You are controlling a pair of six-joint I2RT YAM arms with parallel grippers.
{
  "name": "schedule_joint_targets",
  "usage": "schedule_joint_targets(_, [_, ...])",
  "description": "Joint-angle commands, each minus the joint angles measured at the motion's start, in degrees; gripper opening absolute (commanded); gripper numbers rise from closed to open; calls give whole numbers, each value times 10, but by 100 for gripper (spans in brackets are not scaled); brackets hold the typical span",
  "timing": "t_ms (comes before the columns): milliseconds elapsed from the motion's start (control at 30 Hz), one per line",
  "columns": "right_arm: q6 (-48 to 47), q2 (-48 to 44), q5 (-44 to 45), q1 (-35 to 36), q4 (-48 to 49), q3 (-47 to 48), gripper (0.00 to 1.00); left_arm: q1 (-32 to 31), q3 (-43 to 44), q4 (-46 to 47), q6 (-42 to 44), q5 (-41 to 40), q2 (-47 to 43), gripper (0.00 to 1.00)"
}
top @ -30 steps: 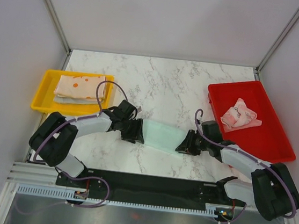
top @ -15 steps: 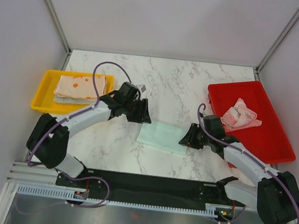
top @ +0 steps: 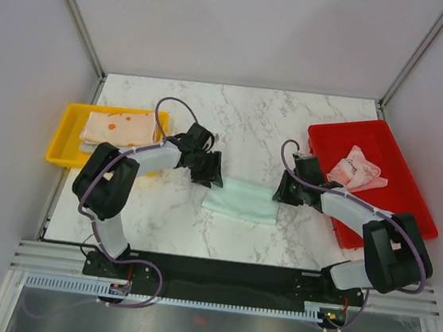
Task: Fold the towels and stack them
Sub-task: Neatly place the folded towel into the bin
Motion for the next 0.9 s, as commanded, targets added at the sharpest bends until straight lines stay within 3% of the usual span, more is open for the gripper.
schedule_joint_targets(0, [-38,2,33,0,12,35,32,7,27,1,16,6,-17,56])
schedule_joint_targets(167, [-48,-44,2,0,-52,71,32,8,63,-52,26,-8,-85,65])
schedule_joint_targets(333, [-26,-93,-82,1,-65,45,33,8,57,-106,42,-54,-116,69])
schedule_joint_targets(633, [7,-147,-129,1,28,-79,30,8,-28,-36,26,-19,-43,69])
schedule_joint_targets(867, [11,-149,-102,1,25,-116,27,6,-41,4,9,4,-27,69])
